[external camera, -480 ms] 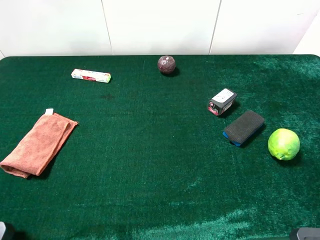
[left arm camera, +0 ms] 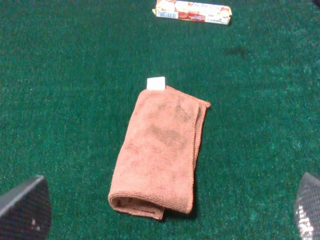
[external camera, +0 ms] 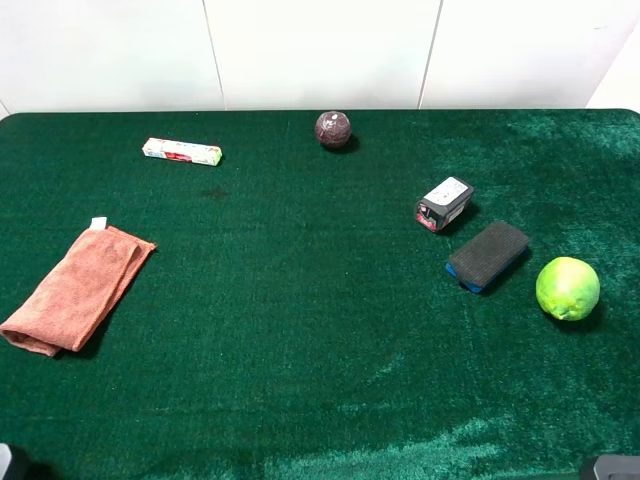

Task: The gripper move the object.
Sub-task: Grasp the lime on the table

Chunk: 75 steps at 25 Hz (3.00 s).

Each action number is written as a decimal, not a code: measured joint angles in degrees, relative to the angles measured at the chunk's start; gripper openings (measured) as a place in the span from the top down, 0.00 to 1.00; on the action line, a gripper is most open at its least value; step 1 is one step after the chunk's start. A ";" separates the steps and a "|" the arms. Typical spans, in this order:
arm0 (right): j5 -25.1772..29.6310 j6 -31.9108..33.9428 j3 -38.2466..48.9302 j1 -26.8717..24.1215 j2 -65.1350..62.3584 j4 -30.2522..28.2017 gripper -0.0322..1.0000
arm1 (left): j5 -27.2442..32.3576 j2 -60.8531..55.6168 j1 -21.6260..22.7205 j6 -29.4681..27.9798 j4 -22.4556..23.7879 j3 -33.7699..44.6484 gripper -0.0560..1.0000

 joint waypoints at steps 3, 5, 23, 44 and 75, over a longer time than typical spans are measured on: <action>0.00 0.00 0.00 0.00 0.00 0.95 0.30 | 0.00 0.00 0.00 0.00 0.00 0.00 0.01; 0.00 0.00 0.00 0.00 0.00 1.42 0.30 | 0.00 0.00 0.00 0.00 0.00 0.00 0.01; 0.90 -0.38 -10.03 0.00 24.26 5.96 0.30 | 0.00 0.00 0.00 0.00 0.00 0.00 0.01; 10.09 5.02 -26.42 3.97 54.04 6.75 0.30 | 0.00 0.00 0.00 0.00 0.00 0.00 0.01; 1.09 14.05 -16.00 3.97 68.13 -0.65 0.30 | 0.00 0.00 0.00 0.00 0.18 0.00 0.01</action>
